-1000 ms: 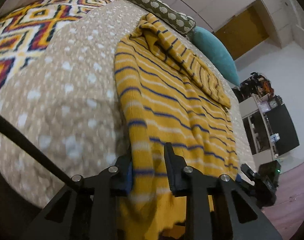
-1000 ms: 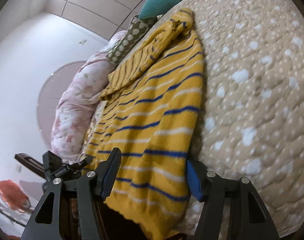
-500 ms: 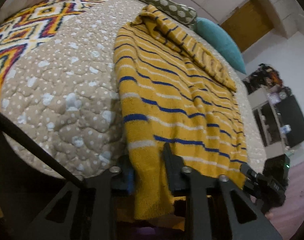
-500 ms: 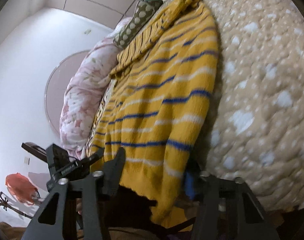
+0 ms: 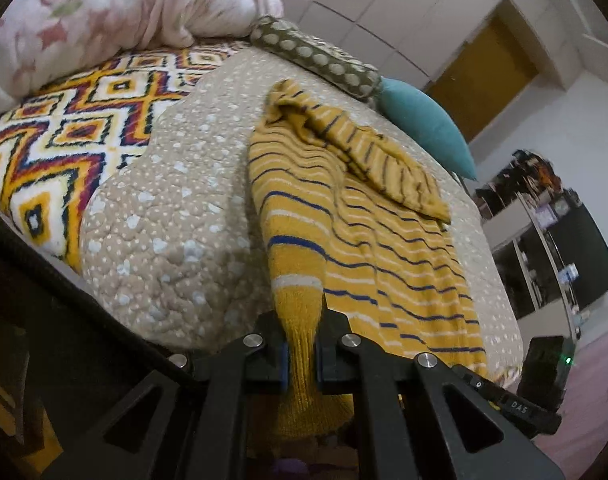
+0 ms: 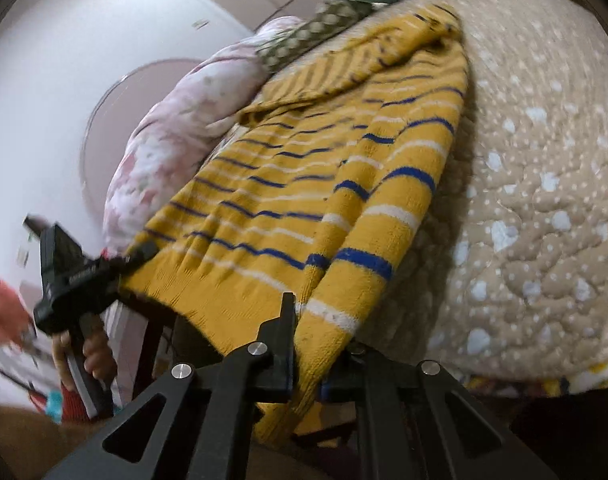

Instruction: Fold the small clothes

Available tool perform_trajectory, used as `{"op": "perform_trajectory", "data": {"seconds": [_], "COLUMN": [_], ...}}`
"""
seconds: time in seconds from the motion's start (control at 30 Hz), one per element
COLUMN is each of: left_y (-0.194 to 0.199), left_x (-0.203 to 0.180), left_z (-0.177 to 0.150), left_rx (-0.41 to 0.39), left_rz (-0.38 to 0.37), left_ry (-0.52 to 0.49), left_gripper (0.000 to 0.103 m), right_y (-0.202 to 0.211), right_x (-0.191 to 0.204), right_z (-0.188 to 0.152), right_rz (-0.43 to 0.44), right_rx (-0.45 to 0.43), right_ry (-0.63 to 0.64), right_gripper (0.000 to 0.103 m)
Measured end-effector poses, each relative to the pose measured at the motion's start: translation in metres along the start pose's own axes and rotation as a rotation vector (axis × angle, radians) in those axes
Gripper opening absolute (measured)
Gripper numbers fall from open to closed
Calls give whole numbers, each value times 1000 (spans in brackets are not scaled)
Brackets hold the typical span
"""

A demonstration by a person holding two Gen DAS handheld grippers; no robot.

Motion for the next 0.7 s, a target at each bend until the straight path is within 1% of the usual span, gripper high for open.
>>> {"op": "perform_trajectory", "data": {"seconds": [0.07,0.17,0.23,0.3,0.33,0.43,0.5,0.53,0.57,0.63,0.7], "left_y": [7,10,4,-1,-4,-13,-25,-35,-44,-65,-86], "left_x": [-3,2,12,15,15,6,-5,-11,-16,-26,-30], "left_z": [-6,-18,-22,-19,-14,14,37,52,65,93,116], "left_rx": [1,12,34,39,31,-17,-52,-74,-87,-109,-114], "left_rz": [8,40,55,65,65,76,82,96,103,103,106], "left_ry": [-24,-40,-25,-7,-5,-44,-82,-104,-112,-113,-99], "left_gripper": [8,8,8,8,8,8,8,8,8,8,8], "right_y": [11,17,14,7,3,-5,-12,-13,-17,-26,-36], "right_x": [5,6,5,6,9,19,27,29,32,34,33], "right_z": [-6,-13,-13,-9,-5,14,39,50,68,95,128], "right_rz": [13,10,10,13,13,15,10,3,-14,-41,-66], "right_rx": [16,28,29,30,31,19,-14,-31,-59,-99,-139], "right_ry": [26,43,29,28,34,82,125,144,173,197,204], "right_gripper": [9,9,9,9,9,9,9,9,9,9,9]}}
Point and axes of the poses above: each gripper's, at about its wrist camera, not at the fingertips, and y roughly against the way its jaws point, x to its left, z to its top, the point moved 6 cm from there along -y, roughly the way its jaws point, and after that the axes turned 12 degrees about -x, right-handed, at the moved point
